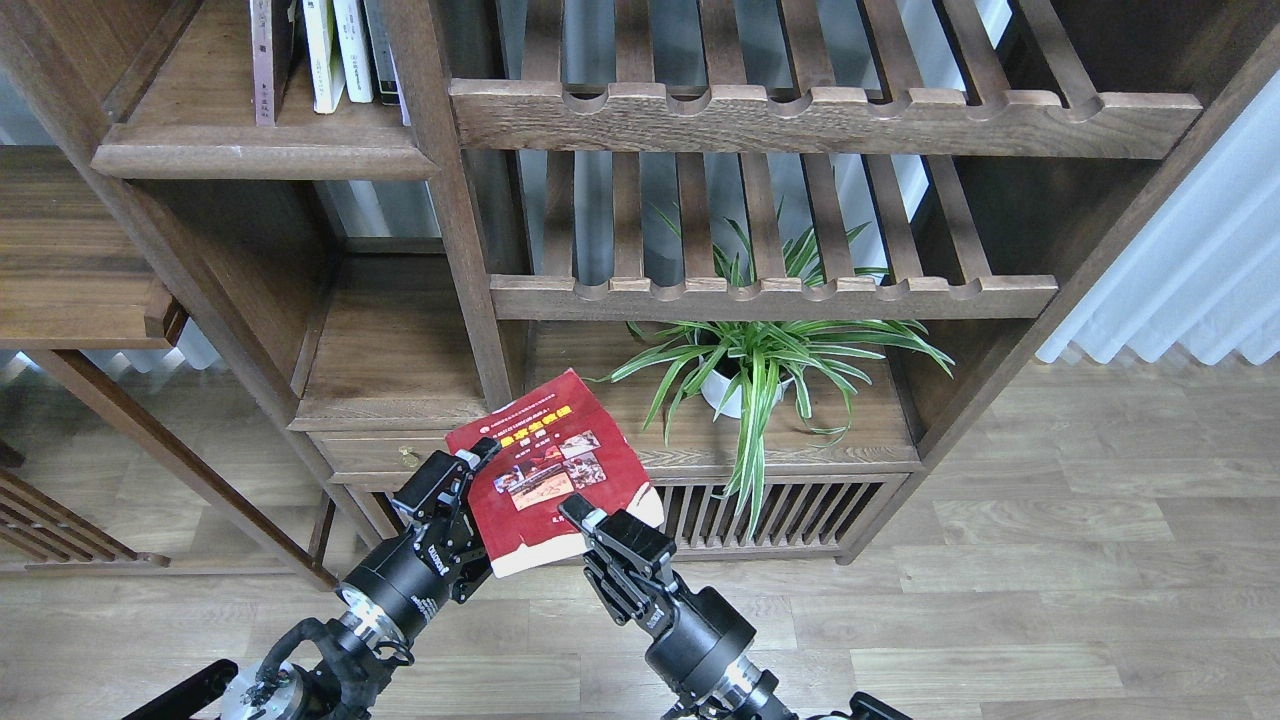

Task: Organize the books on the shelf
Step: 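Hold the red book between both grippers and adjust the grip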

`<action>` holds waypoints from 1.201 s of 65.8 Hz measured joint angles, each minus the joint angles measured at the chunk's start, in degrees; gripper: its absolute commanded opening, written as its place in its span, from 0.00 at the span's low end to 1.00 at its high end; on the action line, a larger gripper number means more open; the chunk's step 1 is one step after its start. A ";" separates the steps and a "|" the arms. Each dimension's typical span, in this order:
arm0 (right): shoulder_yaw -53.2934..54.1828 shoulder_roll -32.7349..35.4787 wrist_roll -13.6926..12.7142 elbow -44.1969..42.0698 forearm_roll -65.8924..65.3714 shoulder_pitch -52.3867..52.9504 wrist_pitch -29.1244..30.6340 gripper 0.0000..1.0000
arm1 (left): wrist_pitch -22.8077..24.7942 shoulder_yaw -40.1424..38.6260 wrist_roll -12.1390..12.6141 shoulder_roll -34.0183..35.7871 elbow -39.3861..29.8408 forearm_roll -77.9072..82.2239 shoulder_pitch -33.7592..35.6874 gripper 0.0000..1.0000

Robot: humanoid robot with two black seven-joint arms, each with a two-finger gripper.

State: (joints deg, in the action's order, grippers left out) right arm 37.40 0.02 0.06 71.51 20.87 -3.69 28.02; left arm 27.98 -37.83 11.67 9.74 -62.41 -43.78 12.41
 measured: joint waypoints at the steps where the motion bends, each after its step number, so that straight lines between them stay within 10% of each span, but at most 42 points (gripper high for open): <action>1: -0.02 0.00 -0.01 0.05 -0.03 -0.10 0.00 0.03 | 0.00 0.00 0.00 -0.05 0.00 0.00 0.02 0.48; 9: -0.07 0.00 -0.02 0.26 -0.33 -0.59 0.02 0.03 | 0.00 0.03 -0.10 -0.73 0.03 -0.08 0.06 0.08; 33: -0.10 0.00 -0.02 1.02 -0.83 -1.25 0.03 0.03 | 0.05 0.99 -0.36 -2.42 0.17 -0.18 -0.01 0.06; 41: -0.10 0.00 -0.02 1.40 -1.01 -1.79 0.00 0.03 | 0.05 1.43 -0.37 -2.42 0.17 -0.18 -0.01 0.16; 42: -0.10 0.00 -0.02 1.45 -1.14 -1.87 -0.02 0.03 | 0.04 1.45 -0.38 -2.42 0.17 -0.18 -0.01 0.36; 45: -0.27 -0.01 -0.27 1.62 -1.76 -2.27 -0.09 0.03 | 0.01 1.63 -0.38 -2.42 0.17 -0.13 0.12 0.50; 79: -0.14 -0.04 -0.50 1.70 -2.09 -3.23 -0.04 0.03 | 0.01 0.59 -0.31 -1.66 0.79 2.13 0.52 0.78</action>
State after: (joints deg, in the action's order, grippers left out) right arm 37.26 -0.02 -0.44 73.22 18.78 -6.92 27.98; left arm 27.99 -37.25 11.37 8.08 -61.62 -41.66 12.92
